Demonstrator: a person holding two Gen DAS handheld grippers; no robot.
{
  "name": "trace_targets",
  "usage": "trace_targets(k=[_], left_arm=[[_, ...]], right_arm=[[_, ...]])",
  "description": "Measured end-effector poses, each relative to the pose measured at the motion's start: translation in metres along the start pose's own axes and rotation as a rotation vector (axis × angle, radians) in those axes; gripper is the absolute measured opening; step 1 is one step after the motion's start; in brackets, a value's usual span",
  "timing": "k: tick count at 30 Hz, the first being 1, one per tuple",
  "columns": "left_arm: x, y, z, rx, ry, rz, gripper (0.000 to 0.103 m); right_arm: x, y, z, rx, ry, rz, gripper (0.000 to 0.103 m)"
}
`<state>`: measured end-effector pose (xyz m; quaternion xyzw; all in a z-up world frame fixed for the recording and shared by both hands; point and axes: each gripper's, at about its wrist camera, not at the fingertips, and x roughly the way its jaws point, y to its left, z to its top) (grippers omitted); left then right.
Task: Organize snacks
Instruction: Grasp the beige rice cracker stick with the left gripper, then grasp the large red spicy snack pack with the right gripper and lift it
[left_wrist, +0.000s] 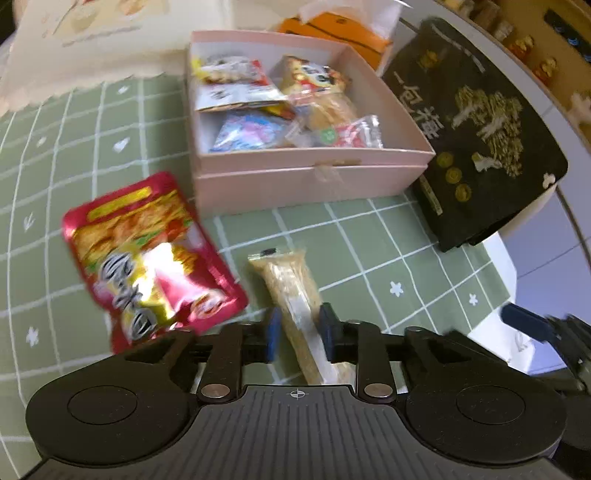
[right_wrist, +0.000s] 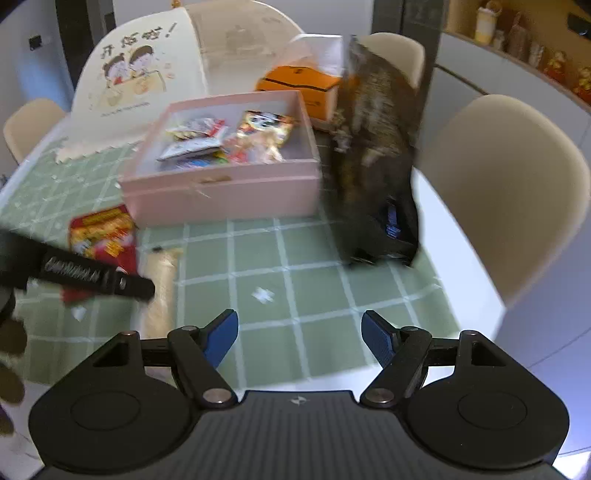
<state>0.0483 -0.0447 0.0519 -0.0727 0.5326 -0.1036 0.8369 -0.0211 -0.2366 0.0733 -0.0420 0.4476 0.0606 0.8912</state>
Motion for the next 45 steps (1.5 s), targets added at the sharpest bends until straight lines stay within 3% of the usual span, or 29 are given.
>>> trace_targets(k=[2,8,12,14,16,18,25,28,32,36,41,45], left_arm=[[0.003,-0.012,0.001,0.068,-0.005,0.053,0.047],[0.019,-0.031,0.003,0.123,0.048,0.083,0.045],[0.021,-0.039,-0.004,0.196,0.033,0.082,0.042],[0.016,-0.032,-0.008,0.162,0.034,0.013,0.032],[0.003,-0.016,-0.017,0.099,0.015,-0.084,0.029],[-0.013,0.000,-0.027,0.073,-0.010,-0.103,0.029],[-0.070,0.084,-0.050,-0.089,-0.117,-0.016,0.029],[-0.080,0.121,-0.059,-0.182,-0.131,0.033,0.029],[-0.088,0.152,-0.073,-0.263,-0.126,0.058,0.029],[-0.093,0.169,-0.082,-0.293,-0.116,0.055,0.029],[-0.095,0.184,-0.094,-0.321,-0.096,0.041,0.029],[-0.093,0.190,-0.095,-0.326,-0.087,0.007,0.029]], right_arm=[[0.000,-0.006,-0.007,0.020,0.007,-0.006,0.075],[-0.003,-0.012,-0.024,0.065,0.029,0.002,0.075],[-0.004,-0.004,-0.027,0.033,0.016,-0.015,0.075],[-0.006,0.000,-0.026,0.019,-0.004,-0.018,0.075],[-0.010,0.004,-0.023,0.013,-0.040,-0.001,0.075],[-0.011,0.009,-0.017,-0.001,-0.060,0.027,0.075],[0.016,0.054,0.021,-0.033,-0.046,0.235,0.076],[0.038,0.082,0.042,-0.051,-0.004,0.340,0.076],[0.067,0.120,0.064,-0.063,0.043,0.408,0.076],[0.090,0.153,0.072,-0.067,0.089,0.410,0.076],[0.097,0.183,0.070,-0.143,0.050,0.328,0.093],[0.101,0.190,0.068,-0.163,0.030,0.271,0.101]])
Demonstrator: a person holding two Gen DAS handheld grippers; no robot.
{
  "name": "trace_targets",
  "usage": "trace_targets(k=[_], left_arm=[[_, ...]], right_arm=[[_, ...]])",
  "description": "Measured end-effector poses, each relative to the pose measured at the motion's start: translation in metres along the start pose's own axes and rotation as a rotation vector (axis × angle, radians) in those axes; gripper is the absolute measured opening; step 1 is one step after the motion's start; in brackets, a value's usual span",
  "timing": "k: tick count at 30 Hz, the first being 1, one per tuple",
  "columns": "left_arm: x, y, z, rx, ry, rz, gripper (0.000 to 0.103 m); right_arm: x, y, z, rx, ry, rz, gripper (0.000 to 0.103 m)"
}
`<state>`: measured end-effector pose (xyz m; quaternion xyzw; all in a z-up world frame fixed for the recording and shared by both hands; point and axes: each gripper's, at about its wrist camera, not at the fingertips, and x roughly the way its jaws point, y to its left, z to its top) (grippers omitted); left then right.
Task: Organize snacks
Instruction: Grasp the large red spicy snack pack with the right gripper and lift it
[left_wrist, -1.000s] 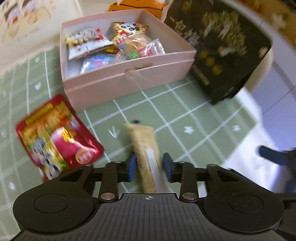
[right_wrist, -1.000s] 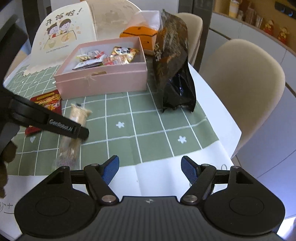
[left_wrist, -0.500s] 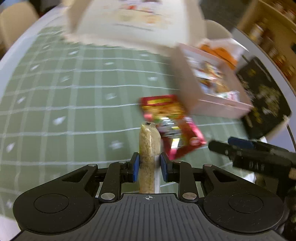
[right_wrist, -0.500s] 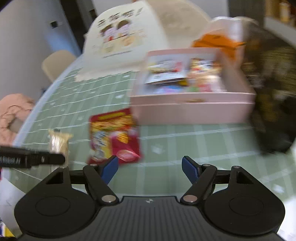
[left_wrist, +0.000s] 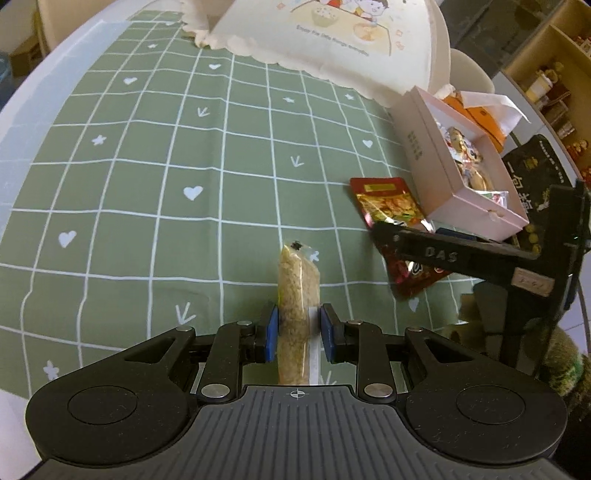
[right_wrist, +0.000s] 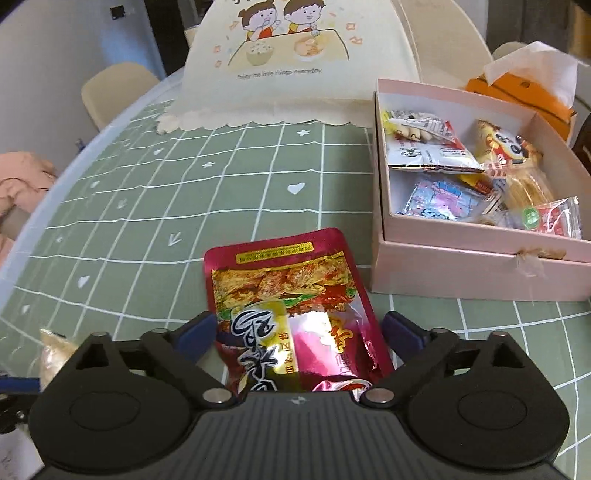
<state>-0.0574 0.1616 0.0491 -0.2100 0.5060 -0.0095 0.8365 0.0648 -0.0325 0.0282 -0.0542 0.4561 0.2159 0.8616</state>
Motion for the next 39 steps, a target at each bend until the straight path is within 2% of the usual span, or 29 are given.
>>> trace_targets(k=[4,8,9,11,14,19,23,29,31,34,39], left_arm=[[0.008,-0.006,0.002,0.015,0.029,-0.053,0.029],[0.017,-0.013,0.000,0.031,0.059,-0.077,0.029],[0.018,-0.013,0.000,0.032,0.064,-0.079,0.029],[0.021,-0.014,0.000,0.036,0.074,-0.083,0.029],[0.025,-0.018,0.001,0.045,0.087,-0.092,0.029],[0.033,-0.027,0.003,0.060,0.097,-0.109,0.029],[0.038,-0.034,0.005,0.074,0.108,-0.115,0.029],[0.043,-0.044,0.003,0.106,0.130,-0.125,0.029],[0.043,-0.045,0.003,0.106,0.132,-0.125,0.029],[0.042,-0.042,0.002,0.095,0.133,-0.125,0.029],[0.041,-0.041,0.001,0.083,0.131,-0.125,0.029]], right_arm=[[0.004,0.011,-0.003,-0.079,0.022,-0.052,0.103],[0.000,0.004,-0.002,-0.089,0.052,-0.016,0.103],[-0.003,0.001,-0.003,-0.069,0.054,-0.013,0.101],[-0.013,-0.003,-0.008,-0.040,0.056,-0.008,0.090],[-0.032,-0.012,-0.025,-0.002,0.080,0.015,0.087],[-0.070,-0.024,-0.066,0.013,0.096,-0.043,0.082],[-0.081,-0.030,-0.087,0.031,0.108,0.000,0.090],[-0.082,-0.039,-0.096,0.110,0.003,-0.042,0.101],[-0.078,-0.031,-0.098,0.081,-0.007,-0.074,0.103],[-0.073,-0.021,-0.102,0.023,-0.007,-0.115,0.103],[-0.069,-0.016,-0.097,0.063,0.006,-0.149,0.103]])
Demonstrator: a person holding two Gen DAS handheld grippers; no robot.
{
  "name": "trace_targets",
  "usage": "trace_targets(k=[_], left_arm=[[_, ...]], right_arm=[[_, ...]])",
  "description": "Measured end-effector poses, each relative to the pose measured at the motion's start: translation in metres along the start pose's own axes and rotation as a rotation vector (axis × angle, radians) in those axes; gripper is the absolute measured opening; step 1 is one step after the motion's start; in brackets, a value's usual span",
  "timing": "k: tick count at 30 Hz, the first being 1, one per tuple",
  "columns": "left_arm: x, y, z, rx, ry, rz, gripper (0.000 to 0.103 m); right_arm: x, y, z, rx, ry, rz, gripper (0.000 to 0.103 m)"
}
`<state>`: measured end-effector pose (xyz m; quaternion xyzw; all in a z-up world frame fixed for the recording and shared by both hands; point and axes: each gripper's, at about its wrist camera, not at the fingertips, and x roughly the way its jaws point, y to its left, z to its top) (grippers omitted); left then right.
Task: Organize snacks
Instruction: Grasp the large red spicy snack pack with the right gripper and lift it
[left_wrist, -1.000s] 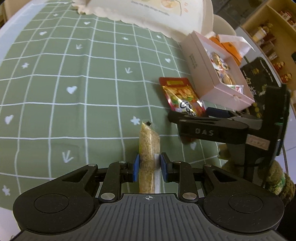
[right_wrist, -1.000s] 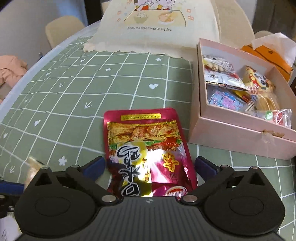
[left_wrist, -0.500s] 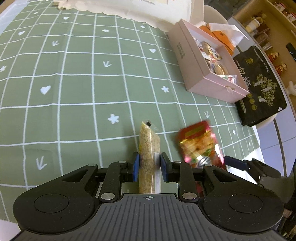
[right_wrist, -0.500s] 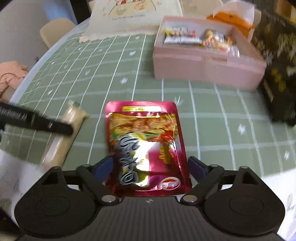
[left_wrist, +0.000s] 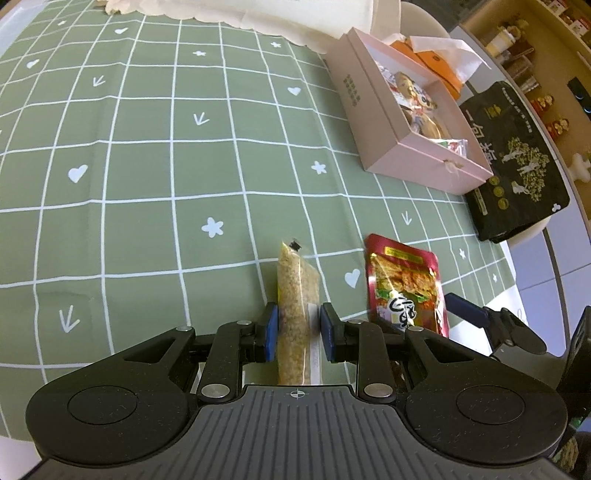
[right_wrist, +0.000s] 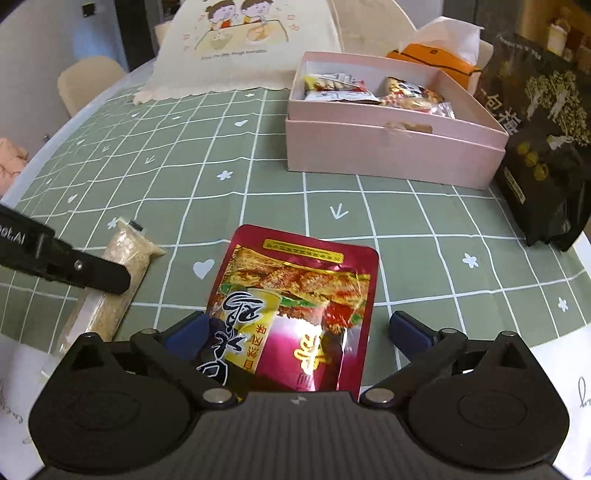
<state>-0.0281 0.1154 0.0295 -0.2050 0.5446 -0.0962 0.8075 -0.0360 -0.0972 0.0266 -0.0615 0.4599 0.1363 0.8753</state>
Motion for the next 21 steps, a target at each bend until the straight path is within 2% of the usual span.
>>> trace_targets(k=[6,10,12,13,15,17,21], left_arm=[[0.001,0.001,0.000,-0.002,0.004,-0.005,0.029],[0.001,0.002,0.001,0.004,0.008,-0.007,0.029],[0.001,0.001,0.000,0.007,0.009,-0.007,0.029],[0.001,0.001,0.001,0.009,0.010,-0.007,0.029],[0.002,0.000,0.001,0.013,0.012,-0.005,0.029],[0.003,-0.001,0.001,0.019,0.014,-0.002,0.029],[0.003,-0.002,0.001,0.022,0.015,-0.001,0.029]], right_arm=[[0.000,0.009,0.004,0.060,0.039,-0.047,0.102],[-0.007,0.015,0.005,0.036,0.054,-0.039,0.090],[-0.011,0.019,0.005,-0.003,0.037,-0.035,0.081],[-0.014,0.023,0.005,-0.031,0.030,-0.037,0.072],[-0.018,0.026,0.005,-0.058,0.025,-0.041,0.068],[-0.021,0.025,0.006,-0.046,0.027,-0.031,0.058],[-0.029,0.015,0.009,-0.015,0.029,-0.025,0.052]])
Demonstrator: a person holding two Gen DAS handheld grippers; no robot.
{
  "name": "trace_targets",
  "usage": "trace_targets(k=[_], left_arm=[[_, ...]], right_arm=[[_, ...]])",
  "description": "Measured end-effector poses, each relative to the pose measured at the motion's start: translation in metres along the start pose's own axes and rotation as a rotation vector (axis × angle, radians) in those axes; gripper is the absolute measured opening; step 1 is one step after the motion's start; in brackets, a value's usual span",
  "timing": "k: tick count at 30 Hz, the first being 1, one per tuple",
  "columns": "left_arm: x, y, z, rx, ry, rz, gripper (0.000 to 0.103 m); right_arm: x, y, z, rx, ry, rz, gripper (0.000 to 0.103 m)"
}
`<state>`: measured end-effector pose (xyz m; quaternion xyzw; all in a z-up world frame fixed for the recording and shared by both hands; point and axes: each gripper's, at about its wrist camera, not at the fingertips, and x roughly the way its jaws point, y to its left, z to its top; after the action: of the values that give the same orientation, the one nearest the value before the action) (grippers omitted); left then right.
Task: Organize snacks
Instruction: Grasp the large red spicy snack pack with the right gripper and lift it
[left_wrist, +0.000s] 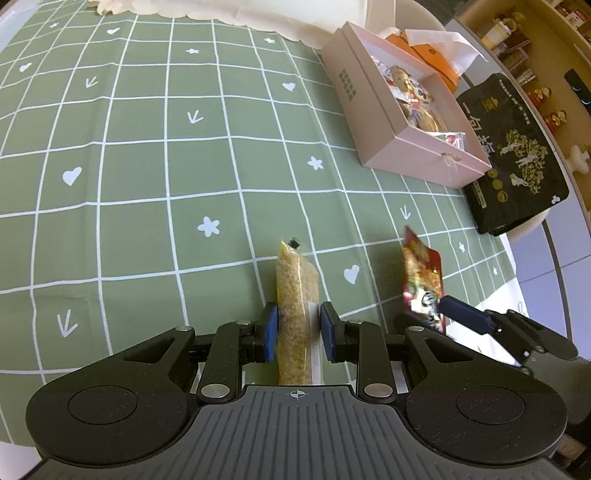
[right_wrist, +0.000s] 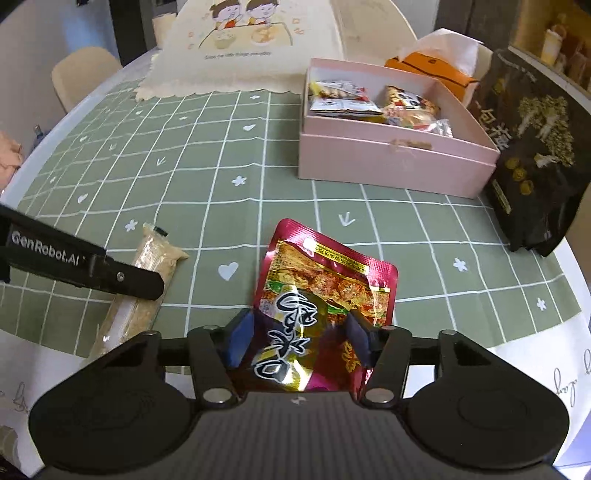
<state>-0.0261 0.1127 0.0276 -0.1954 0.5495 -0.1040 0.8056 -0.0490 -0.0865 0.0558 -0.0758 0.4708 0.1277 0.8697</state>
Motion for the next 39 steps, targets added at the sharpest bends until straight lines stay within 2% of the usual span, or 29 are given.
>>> trace_targets(k=[2,6,7,8,10,16,20,22,26,28,31,35,39], left_arm=[[0.000,0.000,0.000,0.001,0.000,0.001,0.029],[0.001,0.000,0.000,-0.001,0.002,0.001,0.029],[0.002,0.000,0.000,-0.001,0.003,0.002,0.029],[0.002,0.000,0.000,0.002,0.004,0.003,0.029],[0.002,-0.001,0.000,0.005,0.005,0.003,0.029],[0.003,-0.001,0.001,0.008,0.008,0.000,0.029],[0.003,0.000,0.001,0.012,0.010,-0.007,0.029],[0.003,0.000,0.001,0.014,0.010,-0.008,0.029],[0.003,0.000,0.000,0.018,0.012,-0.009,0.029],[0.003,0.000,0.000,0.018,0.013,-0.011,0.029],[0.003,0.000,-0.001,0.017,0.013,-0.014,0.029],[0.002,0.000,0.000,0.016,0.014,-0.015,0.029],[0.002,0.001,-0.001,0.016,0.015,-0.012,0.029]], right_arm=[[-0.006,-0.007,0.002,0.014,-0.013,-0.001,0.044],[-0.010,-0.024,0.004,0.047,-0.013,-0.014,0.043],[-0.008,-0.028,0.002,0.058,-0.001,-0.021,0.048],[-0.006,-0.033,0.000,0.077,0.014,-0.026,0.060],[-0.002,-0.042,-0.004,0.131,0.032,-0.019,0.073],[0.005,-0.062,-0.019,0.296,0.022,-0.015,0.078],[0.010,-0.067,-0.020,0.339,0.008,-0.020,0.083],[0.012,-0.063,-0.018,0.329,0.005,-0.020,0.085],[0.022,-0.046,-0.013,0.242,0.004,-0.046,0.100],[0.026,-0.037,-0.016,0.198,-0.017,-0.086,0.101],[0.027,-0.035,-0.022,0.170,-0.057,-0.086,0.103],[0.027,-0.043,-0.022,0.107,-0.071,-0.043,0.103],[0.025,-0.051,-0.020,0.082,-0.038,-0.006,0.102]])
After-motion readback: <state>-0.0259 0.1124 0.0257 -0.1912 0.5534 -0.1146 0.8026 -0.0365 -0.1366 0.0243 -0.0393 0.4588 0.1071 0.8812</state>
